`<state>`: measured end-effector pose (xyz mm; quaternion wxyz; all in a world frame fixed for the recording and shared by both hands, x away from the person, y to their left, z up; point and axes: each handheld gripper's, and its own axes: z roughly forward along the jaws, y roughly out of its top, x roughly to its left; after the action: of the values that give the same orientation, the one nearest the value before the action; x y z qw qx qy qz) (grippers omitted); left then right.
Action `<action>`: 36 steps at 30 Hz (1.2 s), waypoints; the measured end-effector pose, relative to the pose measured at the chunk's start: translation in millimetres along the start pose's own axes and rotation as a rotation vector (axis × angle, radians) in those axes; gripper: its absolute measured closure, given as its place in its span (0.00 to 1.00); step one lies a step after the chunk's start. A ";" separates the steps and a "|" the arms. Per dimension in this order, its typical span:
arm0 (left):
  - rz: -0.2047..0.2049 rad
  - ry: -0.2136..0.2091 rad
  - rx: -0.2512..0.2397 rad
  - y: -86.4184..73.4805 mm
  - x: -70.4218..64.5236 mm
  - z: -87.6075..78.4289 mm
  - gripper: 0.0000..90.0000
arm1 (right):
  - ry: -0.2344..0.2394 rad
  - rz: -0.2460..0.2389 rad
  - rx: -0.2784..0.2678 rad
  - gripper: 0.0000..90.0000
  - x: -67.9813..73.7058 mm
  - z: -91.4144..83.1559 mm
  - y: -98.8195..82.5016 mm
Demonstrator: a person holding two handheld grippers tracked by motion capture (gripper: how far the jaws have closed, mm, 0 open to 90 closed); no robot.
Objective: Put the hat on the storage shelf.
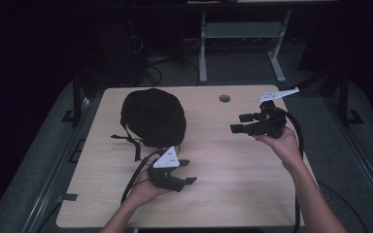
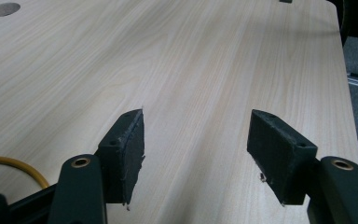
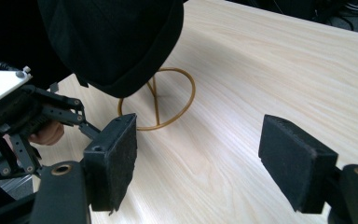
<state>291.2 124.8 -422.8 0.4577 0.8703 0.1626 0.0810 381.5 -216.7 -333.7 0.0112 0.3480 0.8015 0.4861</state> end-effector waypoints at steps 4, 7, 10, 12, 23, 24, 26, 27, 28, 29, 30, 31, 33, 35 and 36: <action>-0.006 0.002 0.000 -0.5 0.6 -0.3 0.40 | 0.000 0.014 -0.014 0.30 -5.2 -6.1 -9.9; -0.008 0.003 0.000 -1.2 1.1 -0.1 0.40 | -0.004 0.027 -0.012 0.30 -8.6 -9.2 -17.4; -0.013 0.001 -0.003 -2.2 1.4 0.2 0.40 | -0.008 0.040 -0.018 0.30 -12.3 -12.4 -25.5; -0.007 0.003 0.004 -2.8 1.7 0.6 0.40 | -0.007 0.051 -0.023 0.30 -14.5 -14.6 -30.6; -0.016 0.002 0.005 -3.7 1.0 1.6 0.39 | -0.026 0.100 -0.036 0.29 -27.8 -25.2 -65.3; -0.015 0.003 0.006 -3.7 0.9 1.6 0.39 | -0.027 0.103 -0.035 0.29 -28.9 -26.0 -68.3; -0.016 0.003 0.006 -3.9 0.9 1.8 0.39 | -0.036 0.105 -0.033 0.29 -30.0 -27.6 -74.3; -0.015 0.004 0.010 -4.2 1.1 2.4 0.39 | -0.041 0.108 -0.030 0.29 -30.9 -28.7 -79.5; -0.015 0.004 0.010 -4.2 1.1 2.4 0.39 | -0.041 0.108 -0.030 0.29 -30.9 -28.7 -79.5; -0.017 0.004 0.011 -4.5 0.9 3.0 0.39 | -0.043 0.108 -0.032 0.29 -31.2 -29.4 -82.4; -0.016 0.005 0.013 -4.6 0.8 3.5 0.39 | -0.047 0.112 -0.030 0.29 -31.2 -30.4 -86.0; -0.014 0.006 0.014 -4.7 0.8 3.7 0.39 | -0.050 0.115 -0.028 0.29 -31.5 -31.3 -88.9; -0.016 0.005 0.014 -4.7 1.0 3.7 0.39 | -0.052 0.123 -0.032 0.29 -32.3 -32.8 -94.1; -0.017 0.004 0.016 -5.2 0.7 4.2 0.39 | -0.055 0.127 -0.032 0.29 -32.7 -34.9 -99.4; -0.016 0.004 0.018 -5.4 0.6 4.5 0.39 | -0.057 0.132 -0.032 0.29 -32.6 -36.1 -102.5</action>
<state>291.9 124.4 -429.8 0.4501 0.8729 0.1712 0.0780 337.2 -292.3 -405.9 0.0075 0.4135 0.7683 0.4885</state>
